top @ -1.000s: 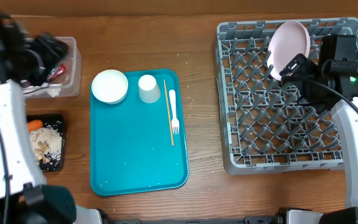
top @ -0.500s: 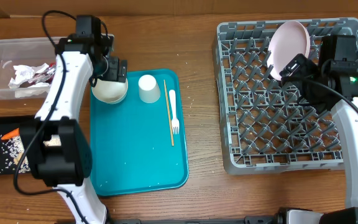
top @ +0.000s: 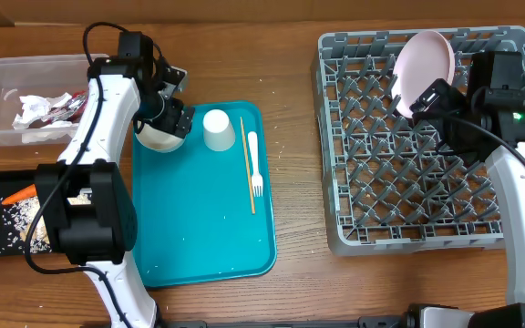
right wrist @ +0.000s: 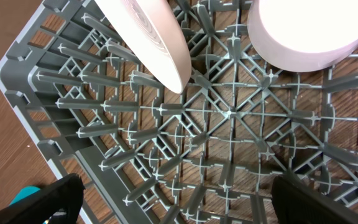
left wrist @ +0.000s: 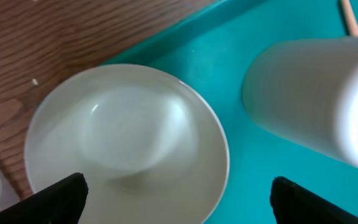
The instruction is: Sort waste into correct bins and load items into the dishwasher rack
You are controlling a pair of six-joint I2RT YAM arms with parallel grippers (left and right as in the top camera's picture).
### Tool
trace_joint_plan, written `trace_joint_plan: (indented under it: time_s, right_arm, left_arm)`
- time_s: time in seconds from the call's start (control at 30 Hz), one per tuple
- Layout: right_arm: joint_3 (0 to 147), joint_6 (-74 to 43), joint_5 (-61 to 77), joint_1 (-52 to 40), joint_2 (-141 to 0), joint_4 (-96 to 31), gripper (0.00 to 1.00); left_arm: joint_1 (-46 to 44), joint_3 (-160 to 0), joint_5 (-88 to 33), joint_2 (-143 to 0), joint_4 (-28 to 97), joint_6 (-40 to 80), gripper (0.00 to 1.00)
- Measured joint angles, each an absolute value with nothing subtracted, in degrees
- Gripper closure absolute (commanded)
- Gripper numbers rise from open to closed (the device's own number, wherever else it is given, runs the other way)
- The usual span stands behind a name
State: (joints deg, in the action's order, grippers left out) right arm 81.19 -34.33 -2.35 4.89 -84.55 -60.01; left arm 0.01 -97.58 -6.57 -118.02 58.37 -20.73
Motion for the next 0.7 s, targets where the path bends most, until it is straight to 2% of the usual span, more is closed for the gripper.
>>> trace_joint_plan:
  time_s: [0.33, 0.7]
  right_arm:
    - [81.19, -34.35, -2.35, 4.89, -84.55, -60.01, 0.0]
    - [81.19, -34.33, -2.37, 4.89, -84.55, -60.01, 0.0]
  left_arm:
    - [0.01, -97.58, -7.51, -118.02, 61.73, -26.41, 0.07]
    - [-0.03, -91.11, -6.87, -118.02, 57.39, -27.24, 0.15]
